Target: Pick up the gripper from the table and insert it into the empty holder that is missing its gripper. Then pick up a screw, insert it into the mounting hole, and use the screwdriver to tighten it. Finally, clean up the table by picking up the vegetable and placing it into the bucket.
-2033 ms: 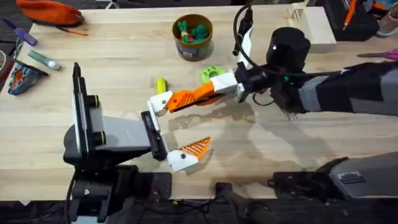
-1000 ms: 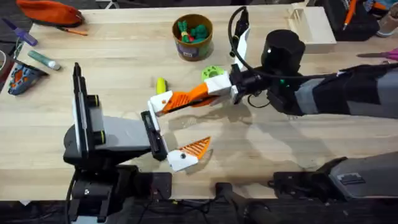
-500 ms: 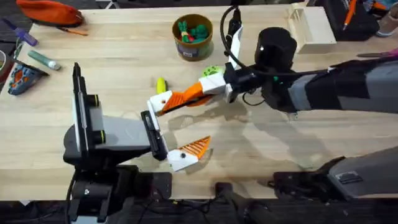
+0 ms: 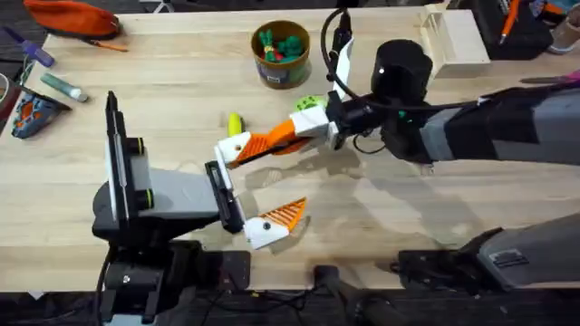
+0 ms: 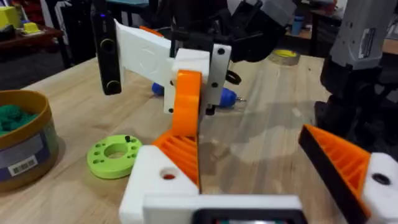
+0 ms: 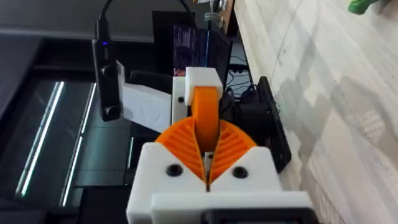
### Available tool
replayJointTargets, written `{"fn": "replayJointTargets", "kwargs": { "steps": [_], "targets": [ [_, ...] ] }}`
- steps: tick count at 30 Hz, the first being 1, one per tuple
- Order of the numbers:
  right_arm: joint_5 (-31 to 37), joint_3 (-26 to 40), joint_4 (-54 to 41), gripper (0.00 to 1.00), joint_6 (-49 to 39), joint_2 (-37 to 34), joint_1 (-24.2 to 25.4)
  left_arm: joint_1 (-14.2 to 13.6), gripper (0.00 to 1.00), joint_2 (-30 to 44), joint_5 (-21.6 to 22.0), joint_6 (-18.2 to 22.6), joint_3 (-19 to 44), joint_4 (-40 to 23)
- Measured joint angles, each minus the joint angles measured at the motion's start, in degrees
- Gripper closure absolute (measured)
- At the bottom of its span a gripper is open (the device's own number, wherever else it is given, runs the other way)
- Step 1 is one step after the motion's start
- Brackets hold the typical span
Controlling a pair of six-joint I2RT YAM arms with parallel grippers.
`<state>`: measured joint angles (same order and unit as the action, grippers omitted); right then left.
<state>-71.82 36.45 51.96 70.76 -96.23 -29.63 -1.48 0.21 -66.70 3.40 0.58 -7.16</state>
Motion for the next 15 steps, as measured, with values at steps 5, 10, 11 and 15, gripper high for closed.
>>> {"fn": "replayJointTargets", "kwargs": {
  "steps": [5,10,11,15],
  "targets": [
    [0.7,0.0,0.1,0.993,0.0,0.0,-0.6,0.0,0.016,0.0,0.1,0.0,0.0,0.0],
    [2.0,0.0,1.8,0.993,0.1,-0.1,-1.0,0.1,0.015,0.0,0.7,0.0,0.0,0.1],
    [2.1,0.0,2.0,0.993,0.2,-0.1,-1.0,0.1,0.015,0.0,0.7,0.1,0.0,0.1],
    [2.4,0.0,2.9,0.993,0.2,-0.2,-1.0,0.1,0.015,0.0,1.0,0.2,0.0,0.1]
  ]
}}
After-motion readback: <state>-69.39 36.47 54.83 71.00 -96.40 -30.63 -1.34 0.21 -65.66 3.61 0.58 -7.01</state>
